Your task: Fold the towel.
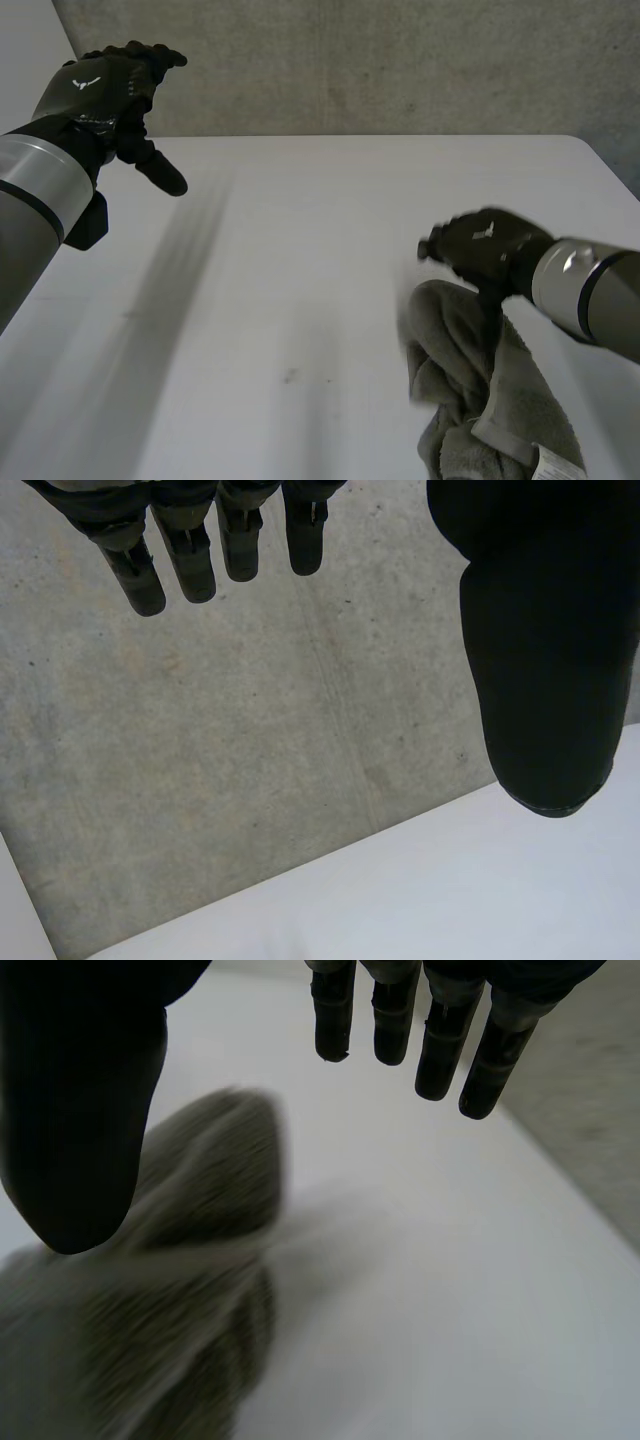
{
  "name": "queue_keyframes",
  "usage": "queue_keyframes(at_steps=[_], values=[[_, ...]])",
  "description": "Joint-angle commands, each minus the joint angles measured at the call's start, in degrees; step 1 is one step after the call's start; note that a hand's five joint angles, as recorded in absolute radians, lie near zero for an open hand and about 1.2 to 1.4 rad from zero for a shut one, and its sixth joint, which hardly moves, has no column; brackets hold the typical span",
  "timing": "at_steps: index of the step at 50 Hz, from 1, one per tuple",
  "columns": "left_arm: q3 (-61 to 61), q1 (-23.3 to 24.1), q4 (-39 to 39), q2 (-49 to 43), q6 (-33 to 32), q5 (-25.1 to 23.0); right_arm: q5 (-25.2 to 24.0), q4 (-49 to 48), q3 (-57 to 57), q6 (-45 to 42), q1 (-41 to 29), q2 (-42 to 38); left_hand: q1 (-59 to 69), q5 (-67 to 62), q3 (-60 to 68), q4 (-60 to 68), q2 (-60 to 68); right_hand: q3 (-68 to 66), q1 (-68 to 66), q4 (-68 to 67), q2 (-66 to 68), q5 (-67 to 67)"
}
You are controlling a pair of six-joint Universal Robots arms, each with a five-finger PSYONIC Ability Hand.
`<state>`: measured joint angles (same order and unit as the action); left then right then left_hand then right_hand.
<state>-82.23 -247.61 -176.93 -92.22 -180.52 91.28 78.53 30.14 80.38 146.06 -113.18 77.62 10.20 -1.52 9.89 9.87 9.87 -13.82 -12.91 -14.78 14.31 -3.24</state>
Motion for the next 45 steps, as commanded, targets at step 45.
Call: queue_keyframes(at_steps=[45], values=[[-4.8, 7.8, -0.1, -21.3, 13.0, -2.5, 4.9, -39.8, 0.7, 38.2, -2.8, -0.6, 1.4, 0.0, 1.7, 1.7, 1.7, -66.2, -67.1, -65.2, 65.7, -66.8]])
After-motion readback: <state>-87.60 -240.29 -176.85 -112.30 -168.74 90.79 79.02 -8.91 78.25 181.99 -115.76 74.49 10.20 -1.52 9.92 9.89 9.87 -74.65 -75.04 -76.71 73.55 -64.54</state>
